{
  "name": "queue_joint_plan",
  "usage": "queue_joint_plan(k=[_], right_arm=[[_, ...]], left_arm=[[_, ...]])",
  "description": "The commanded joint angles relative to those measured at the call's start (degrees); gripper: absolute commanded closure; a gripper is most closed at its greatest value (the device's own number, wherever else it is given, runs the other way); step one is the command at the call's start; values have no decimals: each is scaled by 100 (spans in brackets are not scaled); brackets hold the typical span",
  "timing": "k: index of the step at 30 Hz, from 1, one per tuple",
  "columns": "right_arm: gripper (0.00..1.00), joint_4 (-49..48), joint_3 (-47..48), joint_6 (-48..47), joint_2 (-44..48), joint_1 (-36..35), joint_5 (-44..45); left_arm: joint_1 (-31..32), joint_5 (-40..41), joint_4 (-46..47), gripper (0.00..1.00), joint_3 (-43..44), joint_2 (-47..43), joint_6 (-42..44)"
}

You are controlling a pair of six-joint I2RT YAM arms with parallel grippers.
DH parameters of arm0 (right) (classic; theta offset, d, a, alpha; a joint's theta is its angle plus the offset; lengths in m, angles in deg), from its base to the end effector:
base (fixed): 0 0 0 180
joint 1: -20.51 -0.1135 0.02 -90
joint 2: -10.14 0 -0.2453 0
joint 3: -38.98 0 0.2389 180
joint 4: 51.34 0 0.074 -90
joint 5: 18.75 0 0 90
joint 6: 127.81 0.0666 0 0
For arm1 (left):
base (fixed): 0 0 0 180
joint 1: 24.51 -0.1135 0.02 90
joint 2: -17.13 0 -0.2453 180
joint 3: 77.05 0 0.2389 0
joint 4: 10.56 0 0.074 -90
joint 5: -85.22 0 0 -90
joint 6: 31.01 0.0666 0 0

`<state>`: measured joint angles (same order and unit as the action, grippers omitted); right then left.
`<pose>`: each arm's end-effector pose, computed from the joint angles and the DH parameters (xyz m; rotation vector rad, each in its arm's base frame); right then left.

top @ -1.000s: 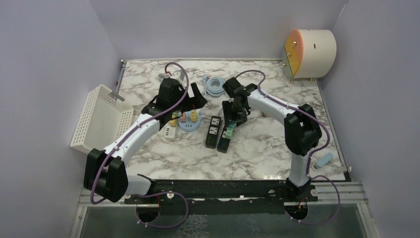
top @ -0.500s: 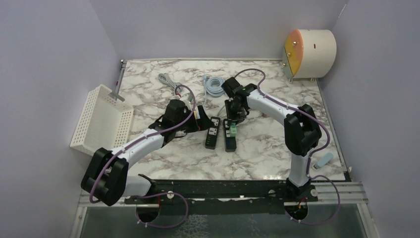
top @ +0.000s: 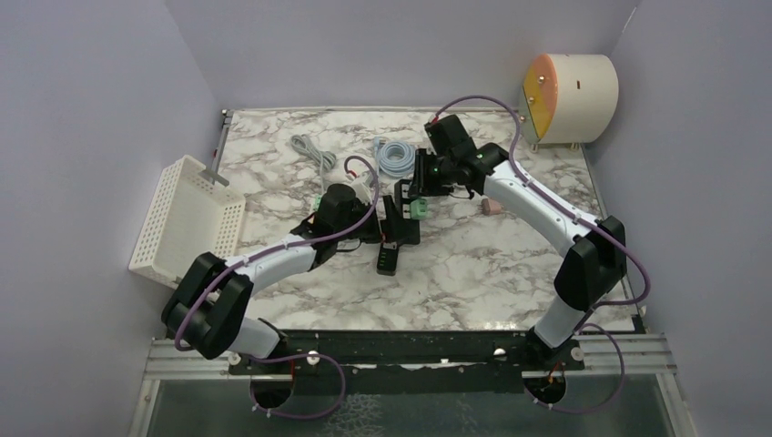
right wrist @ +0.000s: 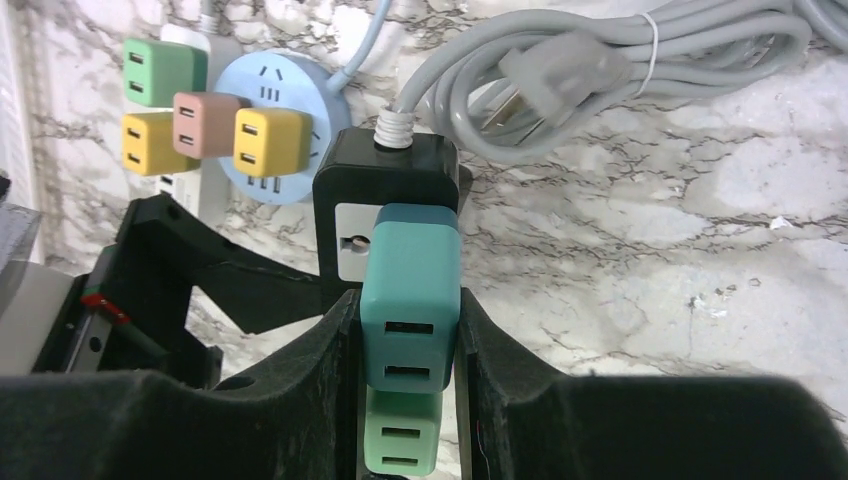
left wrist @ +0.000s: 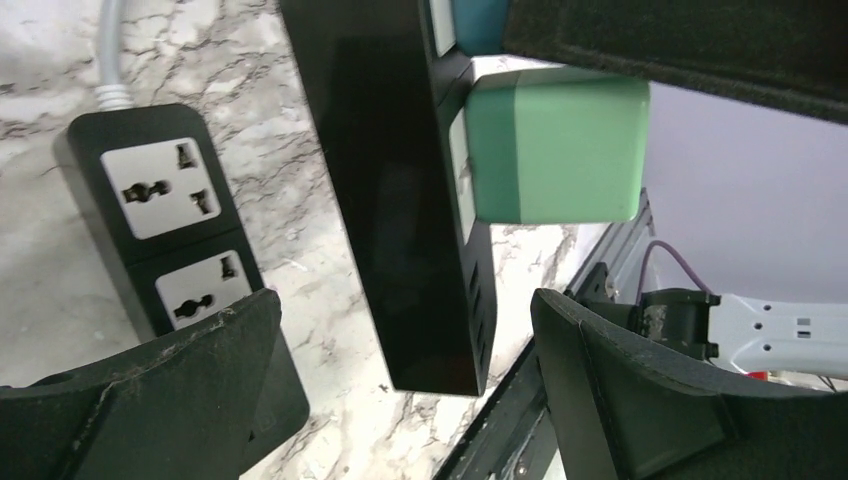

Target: Pull the plug off the socket

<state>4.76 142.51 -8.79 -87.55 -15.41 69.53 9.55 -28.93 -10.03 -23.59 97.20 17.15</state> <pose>0.3068 0.2248 0.2728 -0.1655 2.5170 0.5214 0.2435 -0.1975 0.1889 0.1439 2.2182 -1.2171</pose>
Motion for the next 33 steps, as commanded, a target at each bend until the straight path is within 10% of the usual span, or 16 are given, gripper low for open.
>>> queue_joint_plan(k=[1, 4, 7, 8, 23, 33], right_arm=[[99, -512, 232, 130, 221, -24, -470], [99, -591, 210, 147, 268, -28, -681], [99, -710, 164, 190, 368, -29, -848], [99, -727, 169, 201, 405, -29, -874], [99, -1606, -790, -781, 1644, 134, -2114], [99, -2654, -2318, -195, 2130, 1706, -3776]], left_arm=[[99, -328, 637, 3, 143, 134, -137], [117, -373, 774, 24, 131, 246, -197], [127, -365, 855, 92, 97, 352, -306], [127, -325, 856, 100, 69, 372, -369], [-86, 185, 506, 100, 10, 681, -922], [-163, 54, 427, 100, 432, 908, -720]])
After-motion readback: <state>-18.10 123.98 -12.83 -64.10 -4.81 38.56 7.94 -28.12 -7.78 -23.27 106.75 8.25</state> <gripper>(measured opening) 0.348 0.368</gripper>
